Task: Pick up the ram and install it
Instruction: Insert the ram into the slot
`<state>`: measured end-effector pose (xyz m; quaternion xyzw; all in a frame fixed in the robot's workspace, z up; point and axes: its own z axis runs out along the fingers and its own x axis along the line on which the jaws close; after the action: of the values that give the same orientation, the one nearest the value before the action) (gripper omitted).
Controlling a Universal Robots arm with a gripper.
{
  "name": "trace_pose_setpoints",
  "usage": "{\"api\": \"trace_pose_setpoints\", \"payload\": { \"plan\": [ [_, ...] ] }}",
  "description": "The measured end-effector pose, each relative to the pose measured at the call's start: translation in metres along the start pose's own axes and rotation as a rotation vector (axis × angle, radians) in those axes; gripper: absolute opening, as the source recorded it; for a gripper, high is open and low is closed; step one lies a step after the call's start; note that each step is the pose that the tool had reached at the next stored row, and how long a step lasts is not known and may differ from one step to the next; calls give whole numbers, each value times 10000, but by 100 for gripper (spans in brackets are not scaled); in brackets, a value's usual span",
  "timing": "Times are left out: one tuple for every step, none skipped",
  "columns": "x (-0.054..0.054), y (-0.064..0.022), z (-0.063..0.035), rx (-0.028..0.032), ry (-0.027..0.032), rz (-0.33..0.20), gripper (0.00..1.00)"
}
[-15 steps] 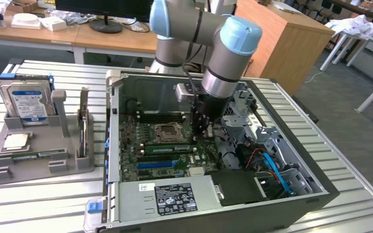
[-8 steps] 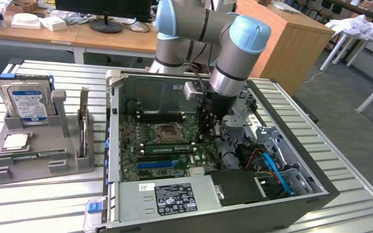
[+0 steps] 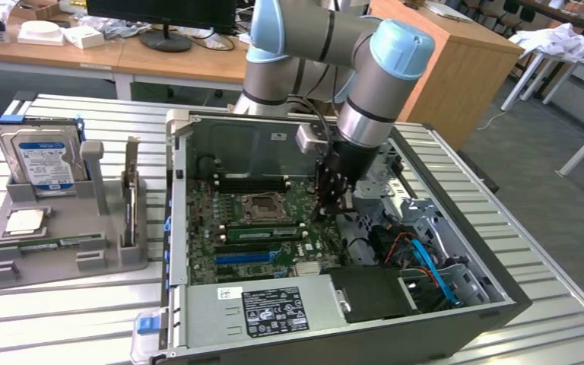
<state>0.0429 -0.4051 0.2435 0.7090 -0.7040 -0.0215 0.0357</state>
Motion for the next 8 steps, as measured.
{"api": "trace_pose_setpoints", "payload": {
  "plan": [
    [0, -14, -6, 0, -1, 0, 10],
    [0, -28, -10, 0, -2, 0, 10],
    [-1, -42, -15, 0, -1, 1, 10],
    [-3, -52, -19, 0, -2, 1, 10],
    [-3, -59, -24, 0, -6, 0, 10],
    [-3, -60, -29, 0, -16, 0, 10],
    [-3, -60, -30, 0, -22, 0, 10],
    [-4, -60, -30, 0, -26, 1, 10]
  ]
}}
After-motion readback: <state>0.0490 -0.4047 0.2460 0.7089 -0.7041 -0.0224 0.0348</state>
